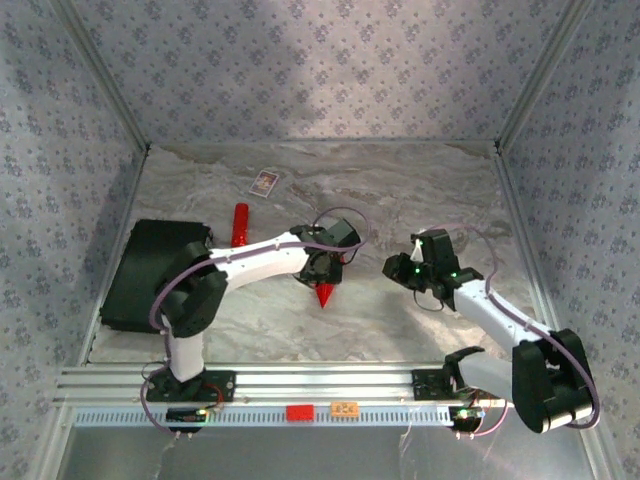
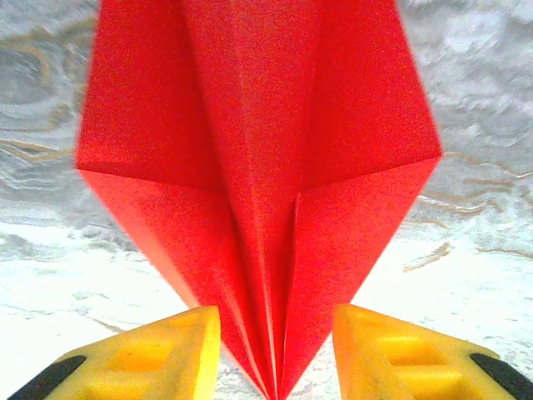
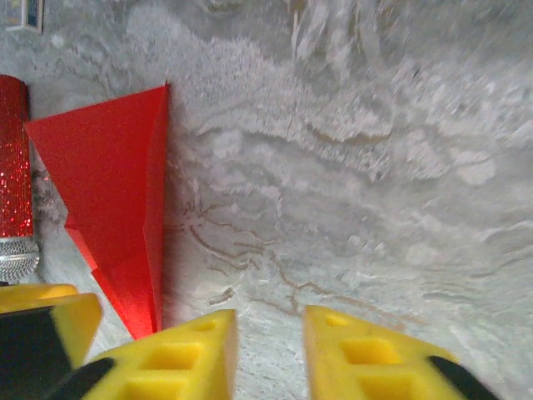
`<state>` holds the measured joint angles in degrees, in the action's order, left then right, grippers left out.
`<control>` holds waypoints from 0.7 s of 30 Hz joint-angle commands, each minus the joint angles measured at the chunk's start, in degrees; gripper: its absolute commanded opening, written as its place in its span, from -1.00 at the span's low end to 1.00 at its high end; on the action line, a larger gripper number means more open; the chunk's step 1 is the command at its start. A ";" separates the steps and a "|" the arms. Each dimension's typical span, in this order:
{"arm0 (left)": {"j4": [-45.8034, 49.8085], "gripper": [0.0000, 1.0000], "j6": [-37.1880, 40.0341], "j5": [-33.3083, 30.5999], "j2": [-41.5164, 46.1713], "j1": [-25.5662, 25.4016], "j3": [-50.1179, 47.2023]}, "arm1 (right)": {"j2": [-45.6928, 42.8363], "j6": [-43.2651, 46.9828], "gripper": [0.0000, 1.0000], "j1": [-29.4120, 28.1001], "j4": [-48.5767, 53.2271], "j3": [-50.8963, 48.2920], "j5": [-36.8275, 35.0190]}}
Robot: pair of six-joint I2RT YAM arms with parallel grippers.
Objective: Fold a paper plane with a square sheet of paper (pick it up from the middle)
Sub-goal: Turn over a paper plane at the center of the table, then reset both arms
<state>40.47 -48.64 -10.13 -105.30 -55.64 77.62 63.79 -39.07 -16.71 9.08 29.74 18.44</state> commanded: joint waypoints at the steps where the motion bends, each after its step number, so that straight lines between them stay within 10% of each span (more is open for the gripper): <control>1: -3.37 -0.17 1.18 -4.54 6.47 -0.53 -2.53 | -3.61 2.59 -0.25 1.48 4.69 3.14 -3.85; 12: -15.08 0.16 12.45 -20.74 25.35 4.17 -16.54 | -12.86 13.54 0.31 2.28 9.32 7.87 -27.93; 18: -21.26 0.88 17.92 -20.70 35.07 13.38 -25.48 | -12.18 17.13 0.43 2.96 4.90 5.78 -40.95; 21: -22.77 0.99 20.47 -21.37 38.01 18.17 -28.45 | -10.79 24.77 0.81 3.43 -4.60 1.48 -43.26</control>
<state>21.39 -32.71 -29.26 -69.69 -40.25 51.20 51.72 -22.02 -13.67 11.49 34.22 -17.89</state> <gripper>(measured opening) 0.992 0.892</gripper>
